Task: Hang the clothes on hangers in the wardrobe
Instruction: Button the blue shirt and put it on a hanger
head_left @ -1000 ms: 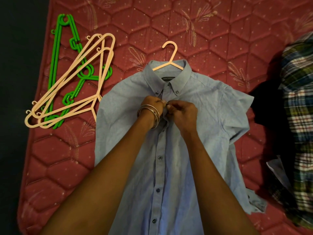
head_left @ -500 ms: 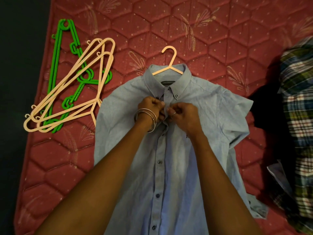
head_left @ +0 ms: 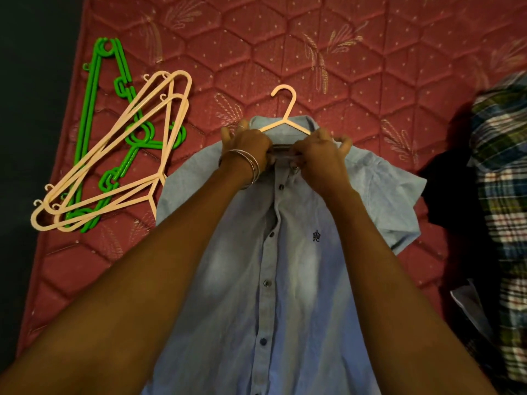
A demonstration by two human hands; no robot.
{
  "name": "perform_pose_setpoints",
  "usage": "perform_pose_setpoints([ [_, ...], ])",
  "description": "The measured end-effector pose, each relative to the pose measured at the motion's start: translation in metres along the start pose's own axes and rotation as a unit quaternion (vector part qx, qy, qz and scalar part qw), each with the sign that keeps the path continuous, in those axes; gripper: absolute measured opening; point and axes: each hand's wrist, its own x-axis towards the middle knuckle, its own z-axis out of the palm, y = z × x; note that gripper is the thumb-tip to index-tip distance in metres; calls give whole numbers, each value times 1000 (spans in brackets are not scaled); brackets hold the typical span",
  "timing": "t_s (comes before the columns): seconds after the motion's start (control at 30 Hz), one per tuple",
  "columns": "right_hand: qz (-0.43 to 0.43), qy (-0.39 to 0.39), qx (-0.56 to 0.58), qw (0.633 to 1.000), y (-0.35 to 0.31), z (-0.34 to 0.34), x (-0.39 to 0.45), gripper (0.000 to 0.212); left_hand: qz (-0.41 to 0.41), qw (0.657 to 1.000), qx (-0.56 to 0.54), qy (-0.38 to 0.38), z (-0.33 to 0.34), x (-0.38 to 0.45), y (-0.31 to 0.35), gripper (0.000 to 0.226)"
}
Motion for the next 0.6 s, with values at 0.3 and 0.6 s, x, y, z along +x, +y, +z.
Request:
perform_pose_setpoints([
  [0.3,-34,39,118,992,3,1,-16,20,-23,975,-217,-40,-3,-3,-12,26],
  [0.6,-46,45,114,991,2,-5,-25,22,12,998,-64,-22,6,-9,-11,16],
])
